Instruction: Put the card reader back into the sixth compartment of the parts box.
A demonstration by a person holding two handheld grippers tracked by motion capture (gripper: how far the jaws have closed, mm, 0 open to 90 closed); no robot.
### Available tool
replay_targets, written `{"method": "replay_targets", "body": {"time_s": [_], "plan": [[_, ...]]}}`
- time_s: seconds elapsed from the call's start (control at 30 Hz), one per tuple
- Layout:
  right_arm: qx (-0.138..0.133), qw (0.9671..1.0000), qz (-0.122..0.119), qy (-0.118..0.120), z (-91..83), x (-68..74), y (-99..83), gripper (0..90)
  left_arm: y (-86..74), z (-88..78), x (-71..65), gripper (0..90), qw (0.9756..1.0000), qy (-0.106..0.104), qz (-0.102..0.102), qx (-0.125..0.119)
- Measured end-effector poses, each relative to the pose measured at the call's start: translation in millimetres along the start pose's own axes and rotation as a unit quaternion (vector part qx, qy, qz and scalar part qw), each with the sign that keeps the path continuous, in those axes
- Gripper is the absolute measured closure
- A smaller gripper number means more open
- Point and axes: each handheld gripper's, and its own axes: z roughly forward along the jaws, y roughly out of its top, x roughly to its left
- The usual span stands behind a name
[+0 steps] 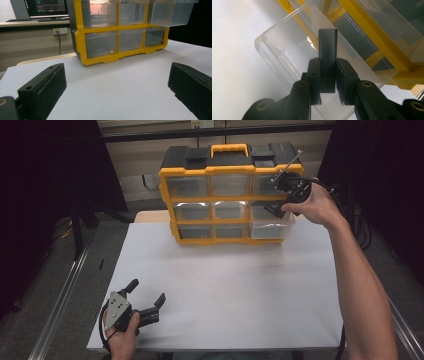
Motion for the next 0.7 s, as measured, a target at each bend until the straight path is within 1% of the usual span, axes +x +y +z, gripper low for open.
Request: {"method": "replay_targets", "body": {"time_s": [0.13, 0.17, 0.2, 0.23, 0.27, 0.33, 0.4, 0.53, 0.57, 0.6, 0.63, 0.7], "plan": [[0.006, 1.0000, 0.001, -0.002, 3.7, -1.2, -0.4, 73.8, 0.0, 0.0, 0.6, 1.9, 1.0000, 0.002, -0.001, -0.001], [0.010, 0.9999, 0.001, 0.002, 5.0, -1.6, -0.7, 73.8, 0.0, 0.0, 0.6, 1.9, 1.0000, 0.002, -0.001, -0.001], [0.017, 0.9998, 0.002, 0.010, 6.9, -1.6, -1.5, 73.7, 0.1, -0.1, 0.3, 1.9, 1.0000, 0.001, -0.001, -0.001], [0.017, 0.9998, 0.002, 0.010, 6.9, -1.6, -1.5, 73.7, 0.1, -0.1, 0.3, 1.9, 1.0000, 0.001, -0.001, -0.001], [0.016, 0.9998, 0.006, 0.005, 8.7, -2.0, -2.8, 73.7, 0.2, -0.4, 0.4, 1.9, 1.0000, 0.000, 0.000, -0.001], [0.019, 0.9997, 0.008, 0.009, 11.1, -2.1, -4.4, 73.7, 0.1, -0.2, 0.4, 1.9, 1.0000, 0.000, -0.001, -0.001], [0.023, 0.9997, 0.007, 0.008, 13.9, -2.2, -5.5, 73.7, 0.1, -0.2, 0.4, 1.9, 1.0000, 0.001, -0.001, -0.001], [0.018, 0.9997, 0.011, 0.008, 15.4, -2.7, -5.8, 73.1, 0.1, 0.1, 0.2, 1.9, 1.0000, 0.001, -0.001, -0.001], [0.015, 0.9998, 0.011, 0.009, 15.0, -2.7, -5.7, 70.8, 0.1, 0.1, 0.3, 1.9, 1.0000, 0.001, -0.001, -0.001], [0.012, 0.9998, 0.012, 0.008, 14.4, -2.4, -5.4, 64.0, 0.2, -0.1, 0.3, 1.9, 1.0000, 0.000, -0.001, -0.001], [0.011, 0.9998, 0.016, 0.005, 13.5, -1.7, -5.0, 59.2, 0.2, -0.3, 0.4, 1.9, 1.0000, 0.000, -0.001, -0.001], [0.001, 0.9997, 0.022, 0.007, 10.9, -1.3, -5.4, 52.0, 0.3, -0.7, 1.0, 1.9, 1.0000, 0.001, 0.000, -0.001]]}}
